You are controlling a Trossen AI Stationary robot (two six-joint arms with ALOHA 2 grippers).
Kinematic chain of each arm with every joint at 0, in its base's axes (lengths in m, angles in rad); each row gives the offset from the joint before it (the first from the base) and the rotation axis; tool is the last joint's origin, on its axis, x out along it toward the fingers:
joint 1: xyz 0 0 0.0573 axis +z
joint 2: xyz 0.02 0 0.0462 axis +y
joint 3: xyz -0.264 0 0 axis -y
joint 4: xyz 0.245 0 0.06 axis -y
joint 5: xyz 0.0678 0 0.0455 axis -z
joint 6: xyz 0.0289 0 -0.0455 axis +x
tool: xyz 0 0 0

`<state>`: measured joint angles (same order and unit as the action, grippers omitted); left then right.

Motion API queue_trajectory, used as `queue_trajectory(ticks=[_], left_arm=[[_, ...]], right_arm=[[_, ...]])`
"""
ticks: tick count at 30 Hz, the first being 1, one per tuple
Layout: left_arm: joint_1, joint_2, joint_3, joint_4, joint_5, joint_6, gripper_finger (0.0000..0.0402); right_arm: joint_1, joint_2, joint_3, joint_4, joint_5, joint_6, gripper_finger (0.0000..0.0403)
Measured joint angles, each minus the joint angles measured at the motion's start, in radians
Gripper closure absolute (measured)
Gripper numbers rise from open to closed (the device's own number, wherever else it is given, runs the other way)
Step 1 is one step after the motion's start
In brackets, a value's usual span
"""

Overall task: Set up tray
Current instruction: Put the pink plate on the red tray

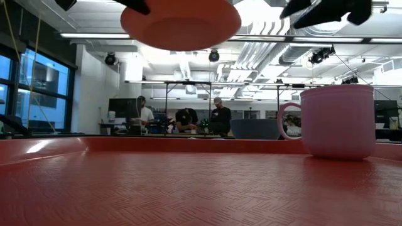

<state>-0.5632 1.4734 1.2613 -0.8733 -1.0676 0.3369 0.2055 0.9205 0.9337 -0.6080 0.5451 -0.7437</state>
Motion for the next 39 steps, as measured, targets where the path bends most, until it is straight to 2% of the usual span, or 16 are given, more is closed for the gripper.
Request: queue_trajectory(ticks=[4,6,14,20,25,34,39], left_arm=[[0.000,0.000,0.000,0.083,0.029,0.082,0.0387],[0.000,0.000,0.000,0.131,0.048,0.132,0.0387],[0.000,0.000,0.000,0.177,0.065,0.190,0.0387],[0.000,0.000,0.000,0.192,0.086,0.191,0.0387],[0.000,0.000,0.000,0.192,0.085,0.193,0.0387],[0.000,-0.001,0.000,0.209,0.075,0.213,0.0387],[0.000,-0.002,0.001,0.213,0.069,0.216,0.0387]], right_arm=[[0.034,0.085,0.000,0.116,0.143,-0.130,0.0153],[0.048,0.130,0.000,0.169,0.176,-0.194,0.0153],[0.092,0.258,0.000,0.326,0.260,-0.322,0.0153],[0.106,0.287,0.000,0.411,0.258,-0.356,0.0167],[0.105,0.284,0.000,0.412,0.251,-0.296,0.0218],[0.105,0.284,-0.001,0.386,0.174,-0.252,0.0381],[0.105,0.285,-0.002,0.375,0.165,-0.227,0.0395]])
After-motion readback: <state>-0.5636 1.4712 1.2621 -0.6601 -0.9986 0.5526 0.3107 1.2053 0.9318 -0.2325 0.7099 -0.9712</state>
